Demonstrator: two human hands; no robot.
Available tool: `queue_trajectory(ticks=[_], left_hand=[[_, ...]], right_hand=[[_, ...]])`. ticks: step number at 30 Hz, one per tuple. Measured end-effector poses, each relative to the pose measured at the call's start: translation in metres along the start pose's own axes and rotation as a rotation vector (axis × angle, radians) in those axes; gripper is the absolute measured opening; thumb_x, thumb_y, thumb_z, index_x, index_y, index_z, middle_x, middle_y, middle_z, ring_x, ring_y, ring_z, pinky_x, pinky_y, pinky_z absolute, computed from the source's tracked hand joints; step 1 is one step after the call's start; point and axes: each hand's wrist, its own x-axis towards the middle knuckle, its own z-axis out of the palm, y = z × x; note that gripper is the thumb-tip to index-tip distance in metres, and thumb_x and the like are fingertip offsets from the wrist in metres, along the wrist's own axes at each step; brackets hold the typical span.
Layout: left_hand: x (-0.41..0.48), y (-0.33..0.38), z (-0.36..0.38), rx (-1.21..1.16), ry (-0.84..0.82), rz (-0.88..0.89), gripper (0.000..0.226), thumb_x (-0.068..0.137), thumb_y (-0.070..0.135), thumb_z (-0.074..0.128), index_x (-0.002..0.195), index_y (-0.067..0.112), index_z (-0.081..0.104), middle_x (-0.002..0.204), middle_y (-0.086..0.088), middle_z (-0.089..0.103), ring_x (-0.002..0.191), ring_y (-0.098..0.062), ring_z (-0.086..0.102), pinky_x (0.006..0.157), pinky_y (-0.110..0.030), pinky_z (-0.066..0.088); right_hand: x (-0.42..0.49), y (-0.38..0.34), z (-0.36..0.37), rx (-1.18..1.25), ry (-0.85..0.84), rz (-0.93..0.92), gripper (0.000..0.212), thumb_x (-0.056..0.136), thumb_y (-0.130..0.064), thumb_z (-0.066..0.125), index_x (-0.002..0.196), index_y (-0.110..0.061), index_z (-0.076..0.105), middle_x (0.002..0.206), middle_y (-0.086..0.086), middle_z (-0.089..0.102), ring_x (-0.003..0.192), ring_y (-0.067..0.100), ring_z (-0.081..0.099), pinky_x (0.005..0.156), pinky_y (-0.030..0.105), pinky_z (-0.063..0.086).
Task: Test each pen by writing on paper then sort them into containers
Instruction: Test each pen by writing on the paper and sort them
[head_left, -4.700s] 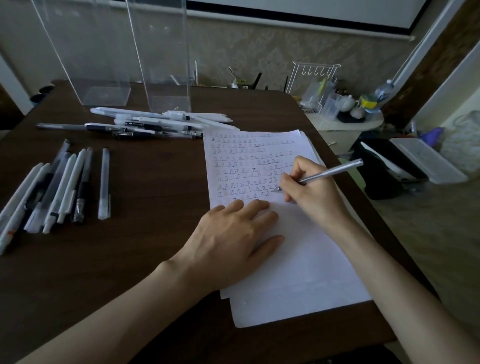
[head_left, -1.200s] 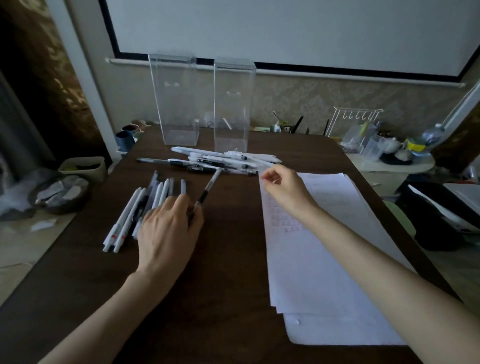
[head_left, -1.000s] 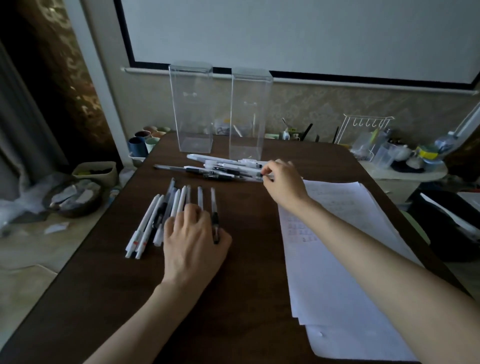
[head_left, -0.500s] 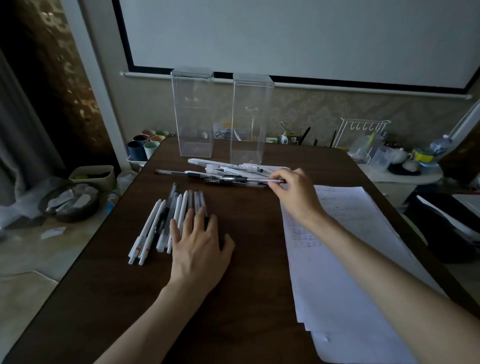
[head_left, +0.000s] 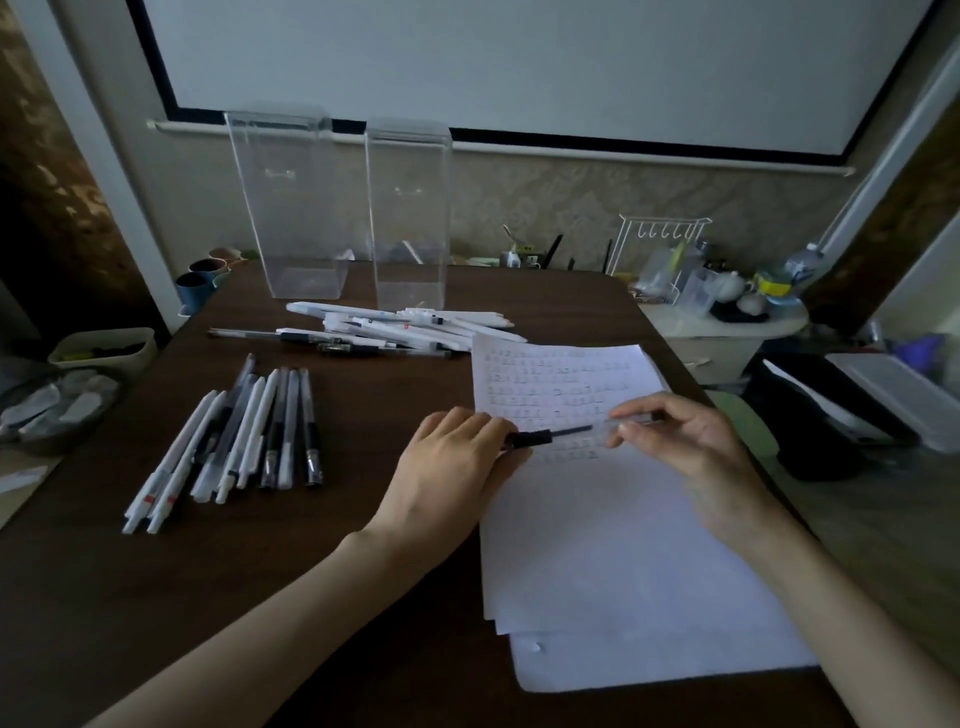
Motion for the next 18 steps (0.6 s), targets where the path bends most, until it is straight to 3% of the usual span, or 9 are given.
queue_trajectory(ticks=[4,6,10,12,14,18], left_hand=[[0.008,0.016,0.016,-0.205,-0.011,0.04,0.033,0.094,0.032,0.042,0.111,0.01,0.061,0.098,-0.002,0.062,0.081,-0.022,0.06,0.066,-0.033,0.05],[0.008,0.019,0.019,-0.181,-0.024,0.11,0.034,0.095,0.028,0.041,0.118,0.009,0.057,0.1,-0.004,0.059,0.083,-0.02,0.059,0.066,-0.029,0.048],[0.006,0.02,0.018,-0.216,-0.136,0.145,0.045,0.094,0.044,0.026,0.109,0.013,0.056,0.095,0.0,0.058,0.078,-0.018,0.057,0.064,-0.028,0.045],[0.004,0.022,0.015,-0.176,-0.146,0.138,0.053,0.093,0.052,0.019,0.101,0.016,0.056,0.088,0.004,0.062,0.07,-0.018,0.059,0.055,-0.034,0.047],[0.002,0.021,0.014,-0.092,-0.099,0.141,0.057,0.092,0.058,0.016,0.1,0.02,0.057,0.078,0.006,0.065,0.059,-0.016,0.059,0.043,-0.028,0.04],[0.003,0.019,0.014,-0.063,-0.073,0.108,0.069,0.088,0.068,0.006,0.097,0.021,0.056,0.062,0.006,0.061,0.048,-0.016,0.055,0.039,-0.016,0.022]], right_hand=[[-0.002,0.008,-0.001,0.123,0.001,-0.005,0.01,0.07,-0.032,0.073,0.079,-0.027,0.071,0.074,0.001,0.07,0.074,0.013,0.065,0.073,0.017,0.046],[-0.005,0.009,0.004,0.098,-0.079,0.03,0.007,0.074,-0.025,0.07,0.08,-0.021,0.069,0.074,0.003,0.07,0.074,0.013,0.066,0.074,0.017,0.048],[-0.009,0.012,0.013,0.057,-0.197,0.055,0.006,0.078,-0.018,0.066,0.082,-0.014,0.065,0.078,0.002,0.068,0.08,0.016,0.065,0.079,0.026,0.049],[-0.009,0.012,0.014,0.071,-0.221,0.055,0.005,0.08,-0.014,0.062,0.081,-0.01,0.063,0.076,-0.002,0.066,0.077,0.012,0.064,0.075,0.021,0.049],[-0.009,0.011,0.013,0.109,-0.232,0.053,0.005,0.081,-0.011,0.059,0.082,-0.006,0.061,0.073,-0.003,0.065,0.074,0.009,0.063,0.072,0.017,0.048],[-0.007,0.016,0.013,0.151,-0.243,0.062,0.005,0.081,-0.01,0.057,0.081,-0.008,0.062,0.073,-0.001,0.064,0.072,0.012,0.062,0.07,0.019,0.048]])
